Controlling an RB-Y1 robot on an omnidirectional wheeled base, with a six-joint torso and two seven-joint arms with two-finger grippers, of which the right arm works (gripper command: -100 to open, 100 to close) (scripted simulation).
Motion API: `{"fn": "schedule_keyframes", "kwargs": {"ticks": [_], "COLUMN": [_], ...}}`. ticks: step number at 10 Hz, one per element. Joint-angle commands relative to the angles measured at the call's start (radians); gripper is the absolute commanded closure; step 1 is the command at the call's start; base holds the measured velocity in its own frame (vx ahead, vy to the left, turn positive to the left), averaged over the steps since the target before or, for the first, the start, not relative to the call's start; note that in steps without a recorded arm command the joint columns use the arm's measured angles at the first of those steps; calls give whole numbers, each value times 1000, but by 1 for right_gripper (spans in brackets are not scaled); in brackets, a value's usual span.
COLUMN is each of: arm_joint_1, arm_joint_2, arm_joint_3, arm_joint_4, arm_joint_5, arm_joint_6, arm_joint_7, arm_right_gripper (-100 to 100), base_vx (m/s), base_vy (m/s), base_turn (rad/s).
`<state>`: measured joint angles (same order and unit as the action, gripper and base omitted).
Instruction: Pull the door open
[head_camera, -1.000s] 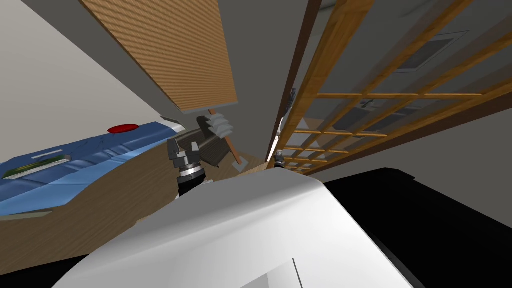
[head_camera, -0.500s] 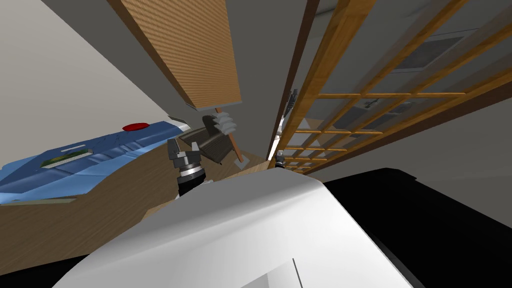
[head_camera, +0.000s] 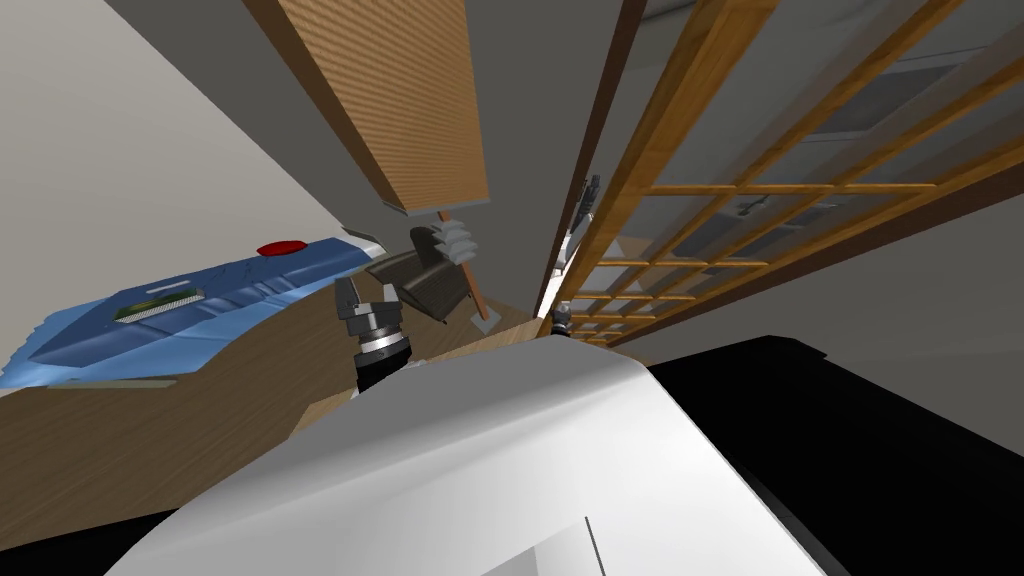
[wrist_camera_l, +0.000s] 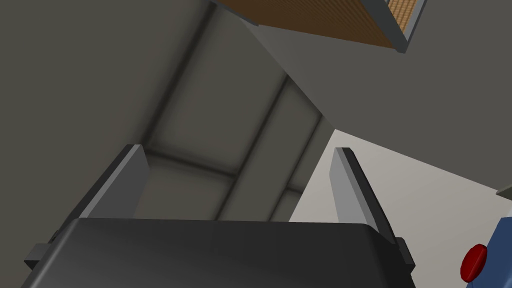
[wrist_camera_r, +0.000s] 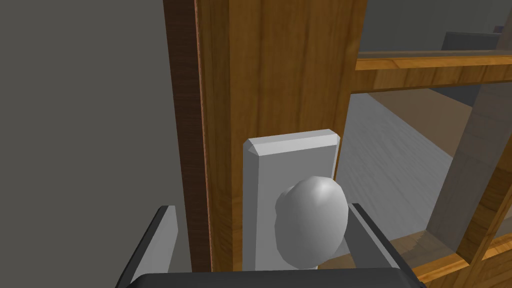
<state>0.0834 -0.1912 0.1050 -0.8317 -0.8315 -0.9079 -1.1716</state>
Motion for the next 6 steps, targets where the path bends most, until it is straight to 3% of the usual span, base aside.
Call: {"fn": "schedule_keyframes", "kwargs": {"ticks": [1,4,6], "arm_joint_1": [-9,-9,-8], "arm_joint_2": [24,24,22], "arm_joint_3": [25,25,26], "arm_joint_4": [3,3,4], "arm_joint_5": [9,9,9], "arm_joint_6": [8,8,8], "arm_joint_7": [-3,-3,-6], "arm_right_gripper": [100,100,100], "base_vx": [-119,-32,-46], "base_vy": [72,10,11], "base_turn": [35,-7,68]}}
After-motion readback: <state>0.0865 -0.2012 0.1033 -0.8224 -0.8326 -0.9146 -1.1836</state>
